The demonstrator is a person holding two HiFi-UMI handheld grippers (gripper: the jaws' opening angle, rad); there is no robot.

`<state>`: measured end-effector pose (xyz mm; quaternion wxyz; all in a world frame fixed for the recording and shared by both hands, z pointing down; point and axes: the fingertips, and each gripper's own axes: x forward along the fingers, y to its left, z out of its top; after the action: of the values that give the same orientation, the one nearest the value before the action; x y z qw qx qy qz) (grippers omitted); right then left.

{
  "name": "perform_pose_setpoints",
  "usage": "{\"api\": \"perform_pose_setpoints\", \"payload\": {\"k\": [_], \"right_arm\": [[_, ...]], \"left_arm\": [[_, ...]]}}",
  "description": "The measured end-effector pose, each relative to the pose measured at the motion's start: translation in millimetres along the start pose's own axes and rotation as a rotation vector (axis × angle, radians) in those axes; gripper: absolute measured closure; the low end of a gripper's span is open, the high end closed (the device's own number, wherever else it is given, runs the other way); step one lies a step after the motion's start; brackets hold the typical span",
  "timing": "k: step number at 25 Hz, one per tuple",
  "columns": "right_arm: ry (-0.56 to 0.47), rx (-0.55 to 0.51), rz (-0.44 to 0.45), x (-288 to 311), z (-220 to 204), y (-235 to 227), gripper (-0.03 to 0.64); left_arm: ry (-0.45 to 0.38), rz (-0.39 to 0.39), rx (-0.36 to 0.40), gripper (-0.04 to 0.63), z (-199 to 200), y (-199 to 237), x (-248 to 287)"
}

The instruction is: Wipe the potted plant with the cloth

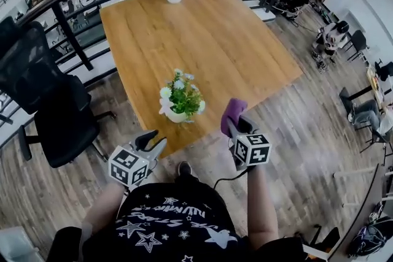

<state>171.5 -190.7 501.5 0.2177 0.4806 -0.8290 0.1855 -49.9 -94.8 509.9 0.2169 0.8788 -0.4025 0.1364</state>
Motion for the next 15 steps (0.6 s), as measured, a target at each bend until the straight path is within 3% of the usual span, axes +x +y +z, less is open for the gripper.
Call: {"api": "perform_pose_setpoints", "payload": {"k": [2,6,9,15], "right_arm": [[0.007,-0.016,0.039,13.2,4.2,-10.3,0.523],[0.042,-0.092,0.147,46.8,11.6,-15.0,0.523],[0.069,-0.162,0.245,71.7,14.6,-13.0,0.525],[0.145,-0.265,0.399,114.1,8.3,-10.3,0.526]], "left_arm": [[0.004,0.018,0.010,0.439,-0.1,2.3,14.3],[0.019,0.044,0.070,0.272,-2.8,18.0,44.6],[0.033,0.081,0.086,0.188,-6.8,32.1,63.6],[0.117,0.107,0.113,0.123,-17.9,51.6,93.8]]}}
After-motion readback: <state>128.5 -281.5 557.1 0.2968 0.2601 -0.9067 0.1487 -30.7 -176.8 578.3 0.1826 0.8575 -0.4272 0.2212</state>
